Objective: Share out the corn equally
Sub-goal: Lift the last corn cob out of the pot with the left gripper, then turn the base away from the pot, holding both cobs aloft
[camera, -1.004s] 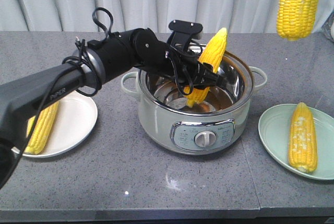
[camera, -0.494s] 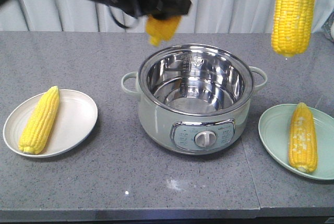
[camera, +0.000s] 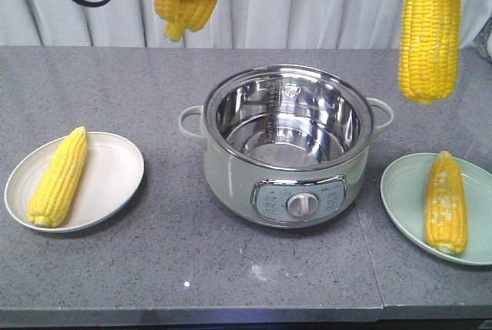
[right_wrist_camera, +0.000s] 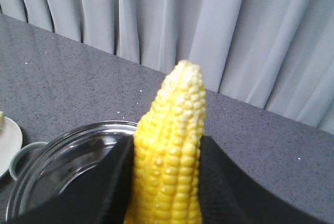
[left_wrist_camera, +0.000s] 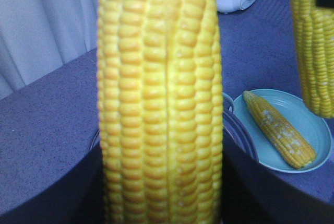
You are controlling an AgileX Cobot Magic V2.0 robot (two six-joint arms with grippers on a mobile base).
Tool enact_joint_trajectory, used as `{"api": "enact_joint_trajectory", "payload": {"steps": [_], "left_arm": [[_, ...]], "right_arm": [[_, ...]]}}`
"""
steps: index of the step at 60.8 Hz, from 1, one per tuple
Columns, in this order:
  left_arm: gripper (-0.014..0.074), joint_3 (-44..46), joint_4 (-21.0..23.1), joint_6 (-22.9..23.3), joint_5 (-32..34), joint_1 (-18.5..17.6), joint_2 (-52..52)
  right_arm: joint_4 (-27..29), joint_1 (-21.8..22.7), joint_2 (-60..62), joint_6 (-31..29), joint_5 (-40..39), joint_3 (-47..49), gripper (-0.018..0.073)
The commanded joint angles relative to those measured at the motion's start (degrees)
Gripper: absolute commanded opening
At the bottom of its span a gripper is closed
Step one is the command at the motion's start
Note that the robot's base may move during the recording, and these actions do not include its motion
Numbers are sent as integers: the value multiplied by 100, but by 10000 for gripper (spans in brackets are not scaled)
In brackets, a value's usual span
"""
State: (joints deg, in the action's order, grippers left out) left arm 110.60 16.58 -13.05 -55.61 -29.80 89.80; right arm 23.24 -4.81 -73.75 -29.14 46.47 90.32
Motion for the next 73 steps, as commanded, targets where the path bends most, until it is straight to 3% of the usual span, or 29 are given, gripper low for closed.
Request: {"api": "enact_joint_trajectory", "payload": {"steps": [1, 73], "left_arm": [[-6, 181, 98, 70, 343, -5, -212], [-6, 181, 98, 70, 343, -5, -212]], "right_arm": [[107, 15, 162, -29, -371, 174, -5], [107, 15, 162, -29, -371, 174, -5]]}}
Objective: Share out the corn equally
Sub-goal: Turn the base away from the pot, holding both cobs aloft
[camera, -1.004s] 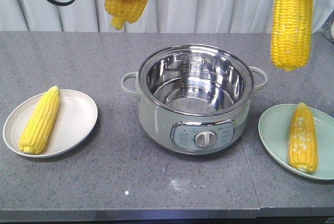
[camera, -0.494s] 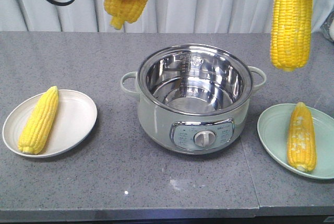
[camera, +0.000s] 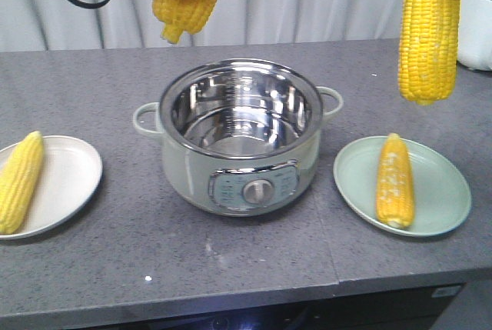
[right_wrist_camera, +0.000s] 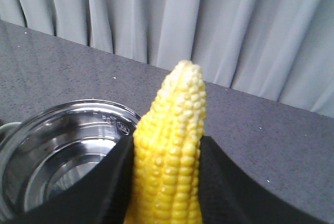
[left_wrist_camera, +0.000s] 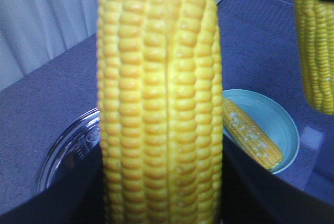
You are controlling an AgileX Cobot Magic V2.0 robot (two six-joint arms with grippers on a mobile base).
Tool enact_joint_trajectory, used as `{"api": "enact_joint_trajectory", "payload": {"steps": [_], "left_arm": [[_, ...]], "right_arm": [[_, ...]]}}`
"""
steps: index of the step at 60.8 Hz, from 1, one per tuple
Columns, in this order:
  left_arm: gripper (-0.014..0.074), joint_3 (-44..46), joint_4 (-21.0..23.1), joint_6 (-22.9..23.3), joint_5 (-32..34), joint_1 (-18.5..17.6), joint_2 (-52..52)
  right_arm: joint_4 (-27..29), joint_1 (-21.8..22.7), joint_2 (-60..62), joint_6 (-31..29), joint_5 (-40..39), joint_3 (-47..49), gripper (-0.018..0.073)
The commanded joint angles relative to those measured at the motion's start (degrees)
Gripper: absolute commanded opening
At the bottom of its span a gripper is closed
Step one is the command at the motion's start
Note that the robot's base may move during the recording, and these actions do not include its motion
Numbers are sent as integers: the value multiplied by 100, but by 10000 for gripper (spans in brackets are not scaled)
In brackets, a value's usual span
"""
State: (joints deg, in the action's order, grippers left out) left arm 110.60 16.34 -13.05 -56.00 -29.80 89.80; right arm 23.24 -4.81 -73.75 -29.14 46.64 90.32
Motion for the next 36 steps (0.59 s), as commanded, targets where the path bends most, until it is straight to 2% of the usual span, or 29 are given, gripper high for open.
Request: {"api": "enact_joint_trajectory", "payload": {"steps": [1, 36], "left_arm": [[-6, 181, 121, 70, 382, -5, -212], [-6, 181, 121, 70, 382, -5, -212]], "right_arm": [[107, 15, 162, -29, -388, 174, -5], [107, 15, 162, -29, -382, 174, -5]]}}
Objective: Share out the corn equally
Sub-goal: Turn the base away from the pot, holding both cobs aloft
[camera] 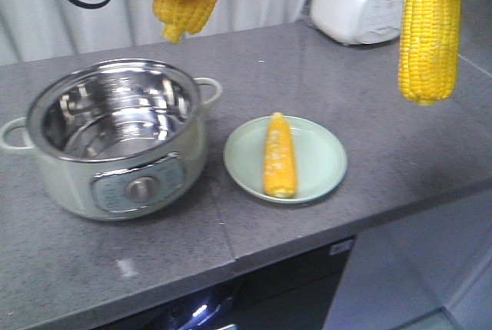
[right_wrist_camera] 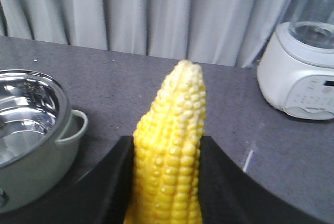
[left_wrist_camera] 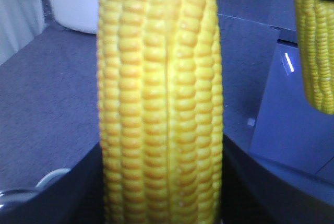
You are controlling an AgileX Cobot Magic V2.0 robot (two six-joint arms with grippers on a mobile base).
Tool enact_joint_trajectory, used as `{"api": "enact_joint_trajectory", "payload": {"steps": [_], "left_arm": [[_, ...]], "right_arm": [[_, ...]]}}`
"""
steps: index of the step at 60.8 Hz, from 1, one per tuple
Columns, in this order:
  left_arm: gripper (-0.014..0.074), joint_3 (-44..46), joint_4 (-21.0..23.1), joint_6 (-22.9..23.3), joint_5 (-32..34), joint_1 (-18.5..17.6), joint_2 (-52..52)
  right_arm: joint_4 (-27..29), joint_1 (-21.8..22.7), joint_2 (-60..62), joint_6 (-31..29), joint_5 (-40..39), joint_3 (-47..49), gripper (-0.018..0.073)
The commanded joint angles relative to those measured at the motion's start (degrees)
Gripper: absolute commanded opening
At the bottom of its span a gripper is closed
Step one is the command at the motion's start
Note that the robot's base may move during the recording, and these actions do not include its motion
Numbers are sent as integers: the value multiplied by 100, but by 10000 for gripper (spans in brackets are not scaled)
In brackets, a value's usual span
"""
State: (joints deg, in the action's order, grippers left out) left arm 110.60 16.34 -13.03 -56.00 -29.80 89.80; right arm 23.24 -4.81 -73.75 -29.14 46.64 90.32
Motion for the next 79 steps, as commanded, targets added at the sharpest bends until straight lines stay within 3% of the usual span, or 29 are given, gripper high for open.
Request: {"api": "enact_joint_trajectory", "payload": {"steps": [1, 79], "left_arm": [[-6, 181, 121, 69, 382, -5, -212], [-6, 181, 121, 69, 382, -5, -212]], "right_arm": [[107, 15, 162, -29, -382, 174, -5], [107, 15, 162, -29, -382, 174, -5]]}}
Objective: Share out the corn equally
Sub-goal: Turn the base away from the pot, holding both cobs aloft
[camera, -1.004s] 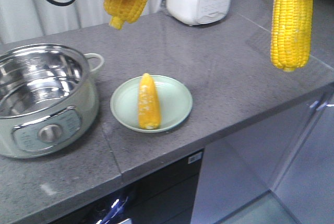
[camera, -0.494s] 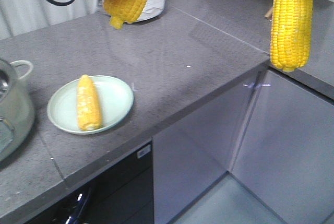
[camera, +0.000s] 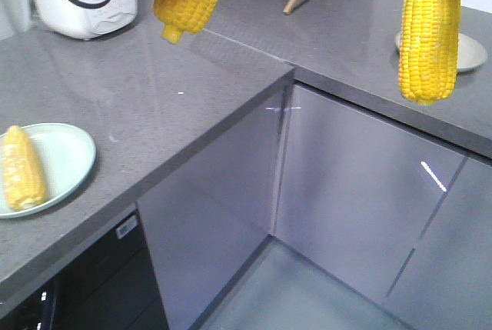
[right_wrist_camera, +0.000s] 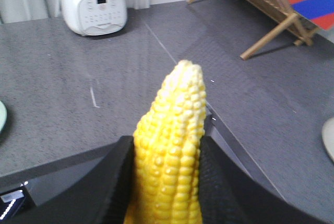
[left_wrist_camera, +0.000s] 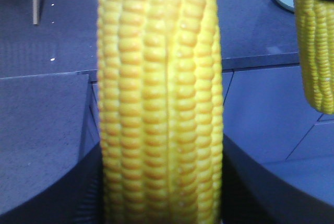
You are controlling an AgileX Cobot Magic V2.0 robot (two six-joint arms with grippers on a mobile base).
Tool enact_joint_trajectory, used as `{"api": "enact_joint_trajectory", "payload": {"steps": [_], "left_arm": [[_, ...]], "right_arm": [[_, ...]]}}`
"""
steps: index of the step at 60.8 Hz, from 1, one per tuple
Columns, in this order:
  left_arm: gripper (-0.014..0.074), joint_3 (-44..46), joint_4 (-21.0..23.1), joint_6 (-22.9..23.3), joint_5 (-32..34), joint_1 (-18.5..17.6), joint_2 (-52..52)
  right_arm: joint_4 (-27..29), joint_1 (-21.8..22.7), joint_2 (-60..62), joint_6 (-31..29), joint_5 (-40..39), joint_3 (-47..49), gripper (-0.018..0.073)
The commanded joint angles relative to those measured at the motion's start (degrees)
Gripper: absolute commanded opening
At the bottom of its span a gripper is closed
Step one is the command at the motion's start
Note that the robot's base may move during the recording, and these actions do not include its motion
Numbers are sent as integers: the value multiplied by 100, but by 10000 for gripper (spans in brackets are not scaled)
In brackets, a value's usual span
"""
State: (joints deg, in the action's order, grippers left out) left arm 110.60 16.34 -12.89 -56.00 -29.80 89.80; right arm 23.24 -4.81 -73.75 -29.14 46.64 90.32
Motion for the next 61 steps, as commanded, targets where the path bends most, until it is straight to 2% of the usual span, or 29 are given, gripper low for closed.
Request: {"api": "enact_joint_trajectory", "payload": {"steps": [1, 61], "left_arm": [[-6, 181, 121, 54, 382, -5, -212], [-6, 181, 121, 54, 382, -5, -212]], "right_arm": [[107, 15, 162, -29, -382, 174, -5], [107, 15, 162, -29, -382, 174, -5]]}}
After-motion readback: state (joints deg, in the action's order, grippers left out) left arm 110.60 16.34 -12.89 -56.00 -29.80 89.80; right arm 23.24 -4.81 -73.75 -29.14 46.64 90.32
